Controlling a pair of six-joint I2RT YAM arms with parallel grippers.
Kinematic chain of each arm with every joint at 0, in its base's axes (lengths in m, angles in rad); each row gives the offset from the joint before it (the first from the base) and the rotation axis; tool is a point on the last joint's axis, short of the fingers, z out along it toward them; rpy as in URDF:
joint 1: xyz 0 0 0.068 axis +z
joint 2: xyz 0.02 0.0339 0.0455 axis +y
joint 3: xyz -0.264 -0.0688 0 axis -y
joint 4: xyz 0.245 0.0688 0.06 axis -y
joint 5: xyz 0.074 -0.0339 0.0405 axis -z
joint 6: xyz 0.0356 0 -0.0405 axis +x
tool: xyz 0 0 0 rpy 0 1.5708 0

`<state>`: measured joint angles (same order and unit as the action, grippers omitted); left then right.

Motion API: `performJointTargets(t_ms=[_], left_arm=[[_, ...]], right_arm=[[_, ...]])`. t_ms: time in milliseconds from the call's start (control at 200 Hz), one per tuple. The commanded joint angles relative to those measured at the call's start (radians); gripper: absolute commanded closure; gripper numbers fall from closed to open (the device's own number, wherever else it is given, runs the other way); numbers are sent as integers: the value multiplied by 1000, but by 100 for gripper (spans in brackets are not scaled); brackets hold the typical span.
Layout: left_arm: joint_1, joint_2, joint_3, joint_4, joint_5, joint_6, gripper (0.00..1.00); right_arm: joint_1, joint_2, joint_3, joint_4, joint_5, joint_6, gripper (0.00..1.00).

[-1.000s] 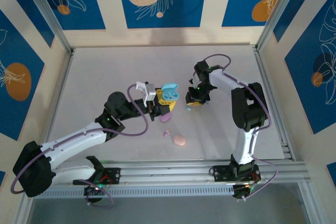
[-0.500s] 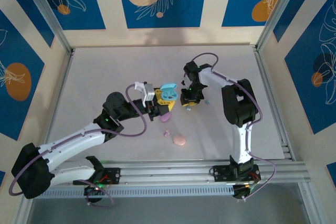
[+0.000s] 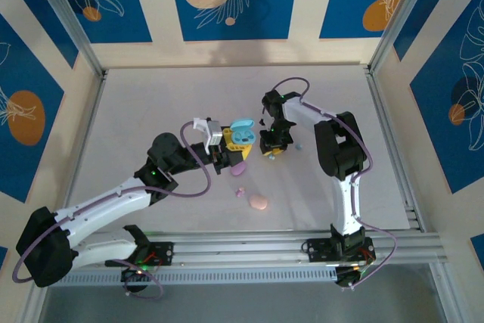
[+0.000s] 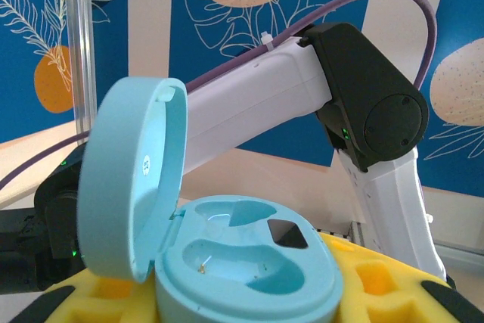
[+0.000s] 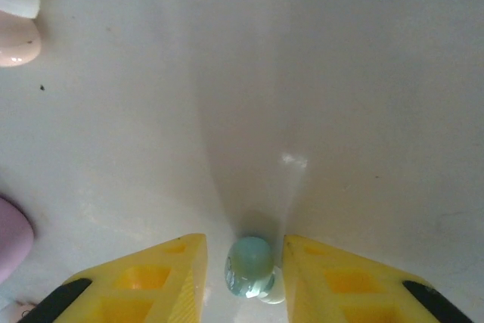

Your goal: Insert the wireless bluetooth earbuds into the charging case

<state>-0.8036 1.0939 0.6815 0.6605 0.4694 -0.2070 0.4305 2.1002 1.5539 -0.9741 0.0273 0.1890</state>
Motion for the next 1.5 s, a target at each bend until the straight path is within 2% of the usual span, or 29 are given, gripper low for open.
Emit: performJointTargets(t_ms=[0, 465, 555, 600, 815, 890, 955, 1055, 1186, 1341, 1496], left_arm=[[-12, -20, 3, 12, -8, 4, 72], [-13, -20, 0, 15, -9, -3, 71], [-13, -20, 0, 15, -9, -3, 71], [-13, -19, 0, 16, -9, -2, 71], [-13, -19, -2, 13, -17, 1, 71], [-13, -20, -3, 12, -22, 0, 71], [-13, -21, -3, 5, -30, 8, 72], [-13, -25, -4, -14, -49, 21, 72], [-9, -34, -7, -43, -70, 48, 72], [4, -50, -18, -60, -120, 79, 72], [28, -58, -34, -62, -141, 84, 73]], right_arm=[[11, 23, 27, -38, 2, -26, 68], [14, 49, 37, -35, 23, -33, 71], [14, 48, 37, -39, 20, -30, 74], [13, 45, 38, -41, 20, -28, 80], [-7, -33, 16, -42, -55, 11, 84], [-36, -108, -30, -1, -163, 50, 85], [-80, -195, -88, 81, -353, 109, 85], [-158, -335, -228, 299, -697, 261, 85], [-229, -448, -360, 621, -1021, 519, 84], [-253, -481, -383, 781, -1215, 692, 83], [-251, -510, -393, 861, -1282, 787, 82]])
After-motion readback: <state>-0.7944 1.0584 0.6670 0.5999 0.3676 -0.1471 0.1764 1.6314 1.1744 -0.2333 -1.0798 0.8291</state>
